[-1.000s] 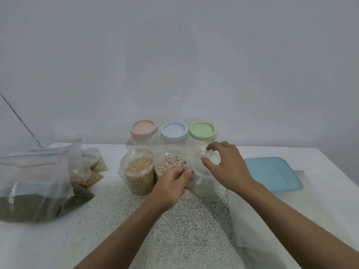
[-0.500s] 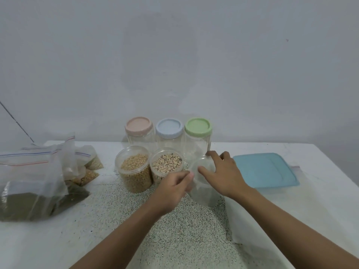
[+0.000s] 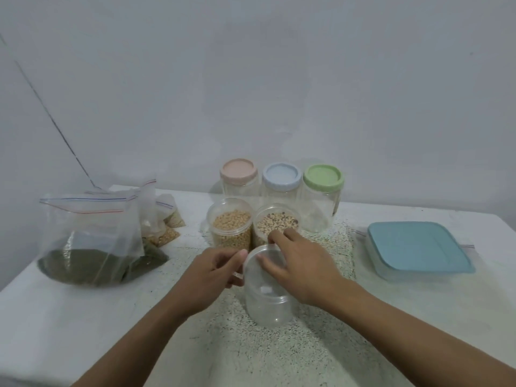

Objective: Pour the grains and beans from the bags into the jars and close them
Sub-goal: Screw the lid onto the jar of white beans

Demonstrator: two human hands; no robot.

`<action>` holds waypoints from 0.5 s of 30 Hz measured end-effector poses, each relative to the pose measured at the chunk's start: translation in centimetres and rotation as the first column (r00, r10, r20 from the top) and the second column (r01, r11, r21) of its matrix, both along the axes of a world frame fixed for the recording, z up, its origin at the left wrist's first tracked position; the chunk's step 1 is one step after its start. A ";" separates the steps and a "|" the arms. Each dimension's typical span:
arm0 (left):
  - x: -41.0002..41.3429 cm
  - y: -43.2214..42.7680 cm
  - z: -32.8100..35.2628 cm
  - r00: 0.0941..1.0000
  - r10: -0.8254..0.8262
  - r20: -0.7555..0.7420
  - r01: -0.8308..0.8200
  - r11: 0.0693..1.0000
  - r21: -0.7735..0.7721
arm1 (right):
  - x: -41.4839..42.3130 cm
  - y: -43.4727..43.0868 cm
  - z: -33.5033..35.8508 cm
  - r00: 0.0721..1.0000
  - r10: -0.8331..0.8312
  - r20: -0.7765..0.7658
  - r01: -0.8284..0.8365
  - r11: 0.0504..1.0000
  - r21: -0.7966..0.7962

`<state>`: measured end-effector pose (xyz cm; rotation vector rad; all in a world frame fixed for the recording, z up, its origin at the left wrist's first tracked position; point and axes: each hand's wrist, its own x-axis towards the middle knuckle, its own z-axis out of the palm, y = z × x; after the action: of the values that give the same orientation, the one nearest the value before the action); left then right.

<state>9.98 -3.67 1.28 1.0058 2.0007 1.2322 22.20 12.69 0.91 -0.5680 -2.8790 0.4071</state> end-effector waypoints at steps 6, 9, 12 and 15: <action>-3.6 -3.3 -0.6 0.997 0.080 0.012 -0.080 0.996 -0.031 | -3.6 -3.8 0.4 0.999 0.040 -0.034 -0.035 0.988 0.149; -5.2 -4.5 -1.1 0.997 0.074 0.028 -0.073 0.996 -0.052 | -5.3 -5.1 0.0 0.998 0.043 -0.039 -0.033 0.970 0.239; -6.5 -5.1 -1.6 0.998 0.056 0.011 -0.055 0.997 -0.060 | -6.4 -5.8 -0.5 0.998 0.046 -0.050 -0.028 0.952 0.305; -7.8 -5.4 -2.4 0.999 -0.001 -0.050 -0.001 0.999 -0.054 | -7.1 -6.1 -0.5 0.997 0.039 -0.065 -0.017 0.949 0.314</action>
<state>2.17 -9.04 -1.09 1.0197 2.0610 1.1574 15.05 6.56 0.46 -0.4472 -2.8034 -0.0304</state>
